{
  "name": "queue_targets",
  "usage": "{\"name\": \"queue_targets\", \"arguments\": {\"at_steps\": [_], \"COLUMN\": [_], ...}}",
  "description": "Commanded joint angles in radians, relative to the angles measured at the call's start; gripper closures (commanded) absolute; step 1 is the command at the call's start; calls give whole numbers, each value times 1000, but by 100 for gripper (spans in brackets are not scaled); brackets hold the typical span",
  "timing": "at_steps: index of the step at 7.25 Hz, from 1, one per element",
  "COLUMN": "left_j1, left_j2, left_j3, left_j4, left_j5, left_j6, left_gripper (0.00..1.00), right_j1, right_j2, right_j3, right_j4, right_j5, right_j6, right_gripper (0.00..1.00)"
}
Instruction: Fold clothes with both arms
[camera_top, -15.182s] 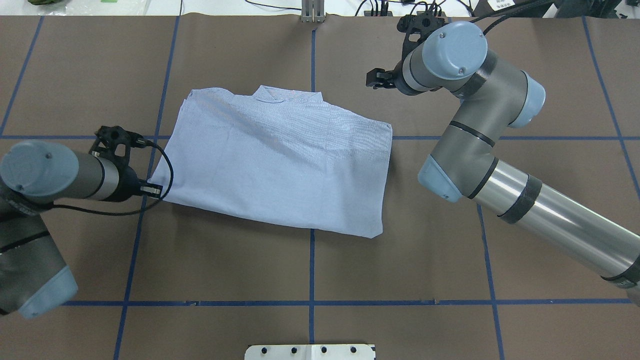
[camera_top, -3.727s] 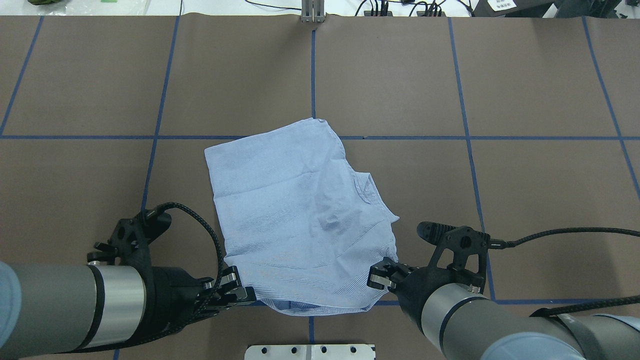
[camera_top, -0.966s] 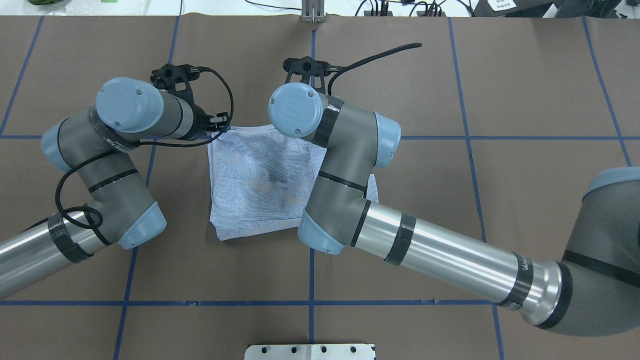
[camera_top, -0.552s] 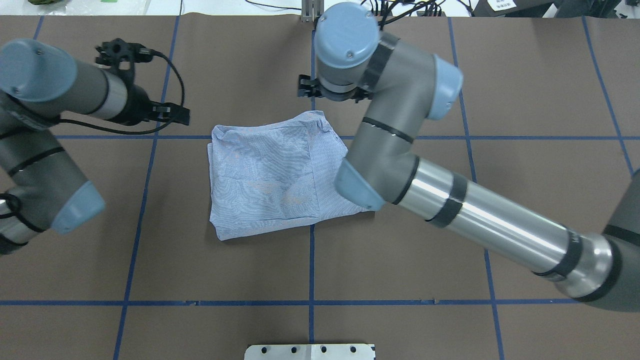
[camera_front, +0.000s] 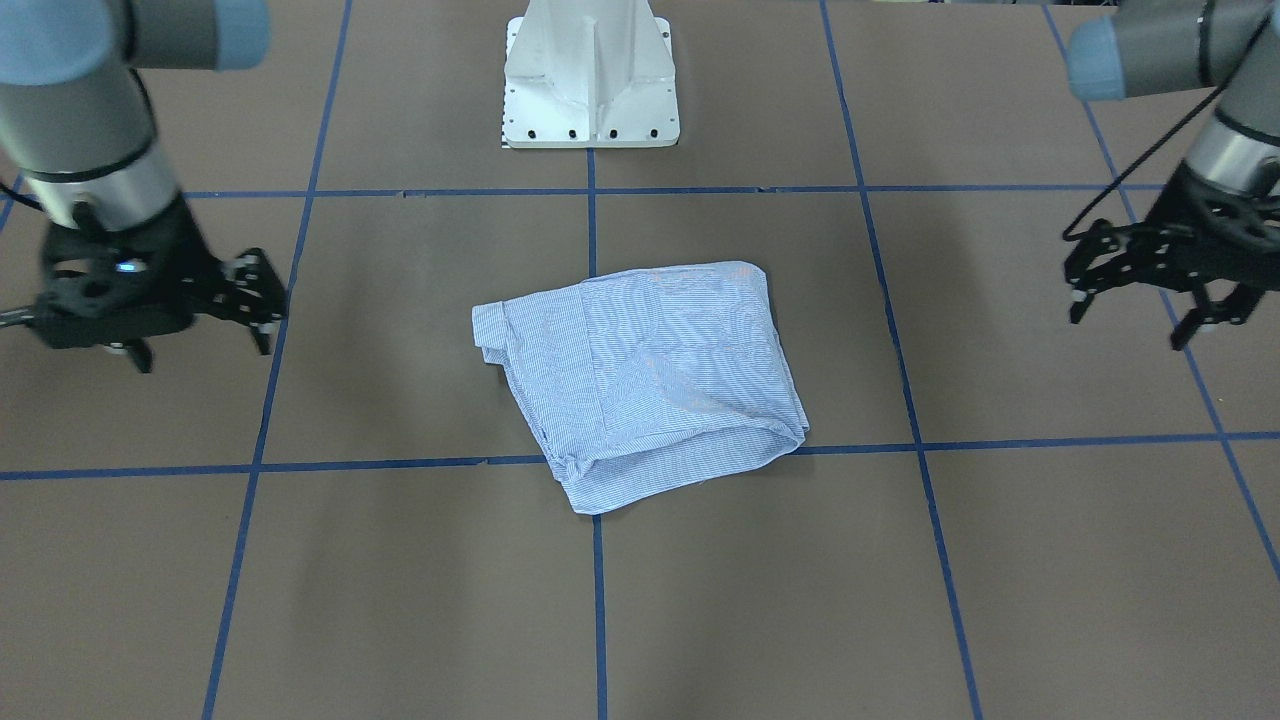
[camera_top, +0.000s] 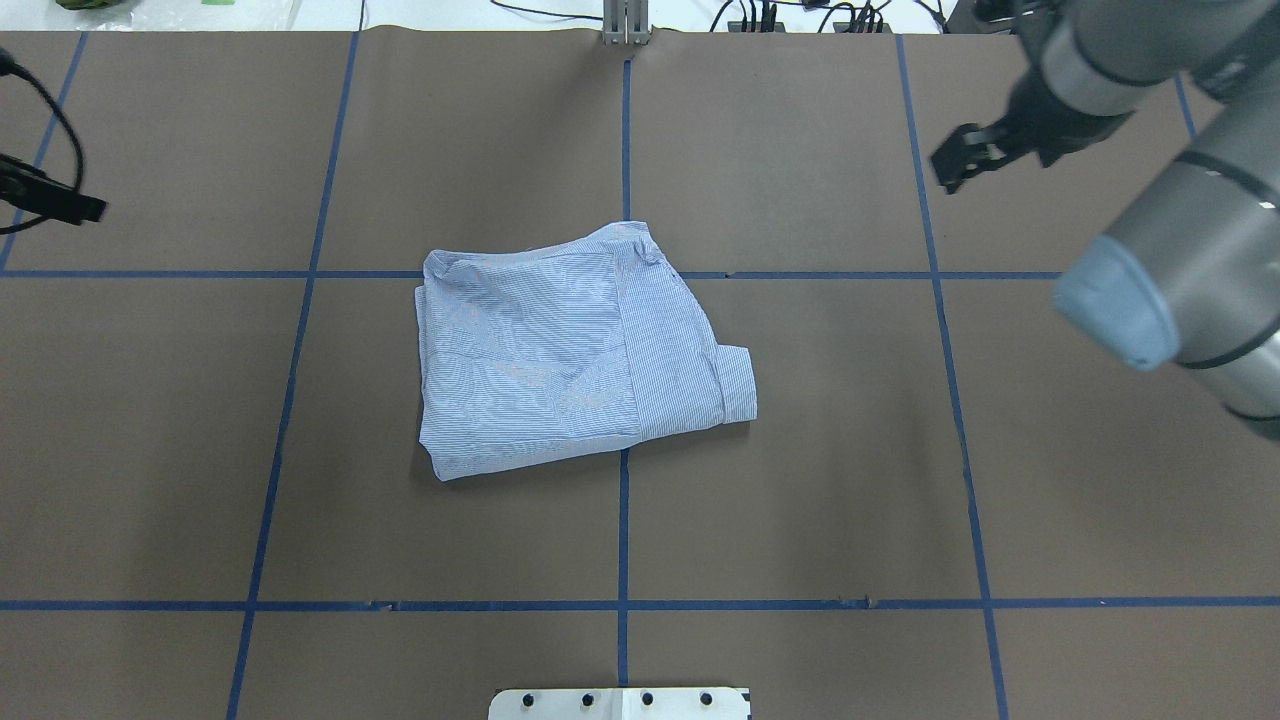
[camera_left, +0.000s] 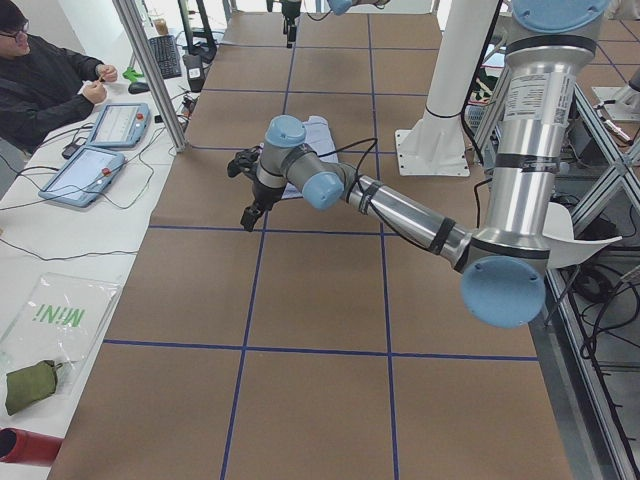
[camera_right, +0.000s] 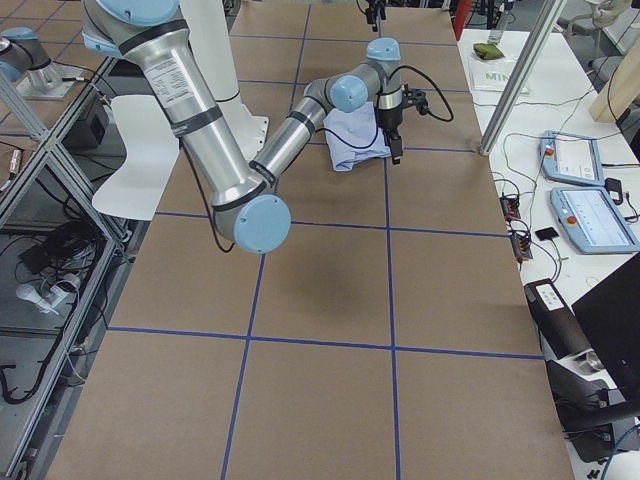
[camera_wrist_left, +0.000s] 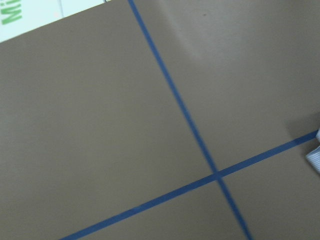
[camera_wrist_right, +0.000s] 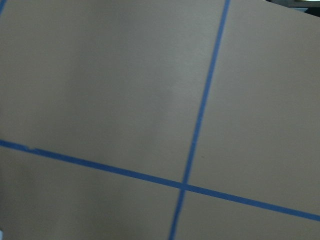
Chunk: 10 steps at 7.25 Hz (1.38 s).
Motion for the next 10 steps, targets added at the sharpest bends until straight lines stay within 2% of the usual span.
{"name": "queue_targets", "arguments": {"at_steps": [1, 2, 3, 4, 5, 6, 7, 8, 9, 10], "left_j1": [-221, -273, -312, -344, -344, -359, -408, -431, -447, -447], "left_j2": [101, 156, 210, 233, 250, 250, 253, 256, 273, 273], "left_j3": [15, 15, 15, 13, 59, 117, 119, 130, 147, 160], "left_j4": [8, 5, -6, -9, -1, -11, -12, 3, 38, 125], "left_j5": [-33, -51, -115, -120, -115, -120, -125, -129, -220, -271], "left_j6": [323, 338, 337, 325, 306, 315, 365, 395, 395, 395], "left_gripper": [0, 0, 0, 0, 0, 0, 0, 0, 0, 0], "right_j1": [237, 325, 382, 393, 393, 396, 411, 454, 494, 522], "right_j2": [-281, -378, -467, -564, -590, -627, -666, -681, -707, -712], "right_j3": [52, 49, 48, 46, 30, 11, -9, -27, -27, -27], "right_j4": [2, 3, 1, 3, 3, 53, 146, 154, 154, 154], "right_j5": [115, 125, 140, 162, 150, 163, 200, 247, 290, 298], "right_j6": [-450, -610, -665, -665, -665, -664, -648, -648, -648, -651], "right_gripper": [0, 0, 0, 0, 0, 0, 0, 0, 0, 0]}}
